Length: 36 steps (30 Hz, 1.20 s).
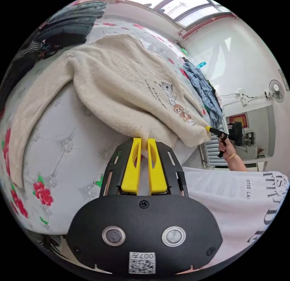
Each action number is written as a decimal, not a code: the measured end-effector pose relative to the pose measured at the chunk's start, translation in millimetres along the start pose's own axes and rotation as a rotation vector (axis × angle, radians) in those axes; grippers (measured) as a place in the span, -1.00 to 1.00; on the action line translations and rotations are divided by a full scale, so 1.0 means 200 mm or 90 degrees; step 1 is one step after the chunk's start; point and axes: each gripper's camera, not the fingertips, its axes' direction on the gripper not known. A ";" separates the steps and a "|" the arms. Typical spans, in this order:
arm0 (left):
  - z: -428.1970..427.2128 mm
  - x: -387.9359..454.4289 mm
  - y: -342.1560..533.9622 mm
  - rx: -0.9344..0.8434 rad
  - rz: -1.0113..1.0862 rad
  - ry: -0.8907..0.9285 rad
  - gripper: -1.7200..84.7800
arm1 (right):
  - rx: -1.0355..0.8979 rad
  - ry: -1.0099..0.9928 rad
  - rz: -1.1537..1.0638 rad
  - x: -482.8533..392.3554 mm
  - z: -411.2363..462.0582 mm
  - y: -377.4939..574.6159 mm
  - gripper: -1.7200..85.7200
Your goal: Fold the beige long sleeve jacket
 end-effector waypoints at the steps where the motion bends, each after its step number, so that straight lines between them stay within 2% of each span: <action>1: -0.12 -0.03 0.08 -0.006 -0.001 -0.027 -0.89 | 0.005 -0.009 -0.005 0.01 -0.02 0.00 -0.95; 3: -0.25 -0.10 0.21 -0.019 -0.022 -0.062 -0.89 | 0.000 -0.058 -0.031 0.04 -0.06 0.00 -0.95; 4: -0.28 -0.15 0.28 -0.017 -0.042 -0.043 -0.89 | -0.012 -0.063 -0.037 0.05 -0.04 0.00 -0.95; 9: -0.12 -0.33 0.42 -0.062 -0.196 -0.026 -0.89 | -0.184 -0.021 -0.036 0.14 0.31 0.06 -0.95; 16: -0.15 -0.15 0.46 -0.100 -0.121 -0.113 -0.89 | -0.153 -0.021 -0.074 0.19 0.23 0.18 -0.95; 20: -0.03 -0.18 0.59 -0.168 -0.141 -0.137 -0.87 | -0.247 0.012 -0.031 0.32 0.45 0.32 -0.94; 21: -0.07 -0.19 0.64 -0.119 -0.164 -0.125 -0.87 | -0.255 0.012 -0.011 0.35 0.49 0.36 -0.93; 23: -0.12 -0.25 0.70 -0.100 -0.224 -0.081 -0.86 | -0.256 -0.010 0.019 0.39 0.51 0.40 -0.92; 26: -0.24 -0.34 0.76 -0.056 -0.299 -0.026 -0.84 | -0.230 -0.029 0.038 0.45 0.45 0.40 -0.87; 29: -0.40 -0.39 0.77 -0.019 -0.333 -0.037 -0.84 | -0.117 -0.036 0.053 0.52 0.25 0.32 -0.83; 33: -0.65 -0.49 0.74 0.075 -0.381 -0.049 -0.84 | 0.059 -0.109 0.186 0.79 0.06 0.16 -0.77; 36: -0.77 -0.63 0.69 0.146 -0.450 0.004 -0.82 | 0.158 -0.189 0.295 0.99 0.04 0.07 -0.74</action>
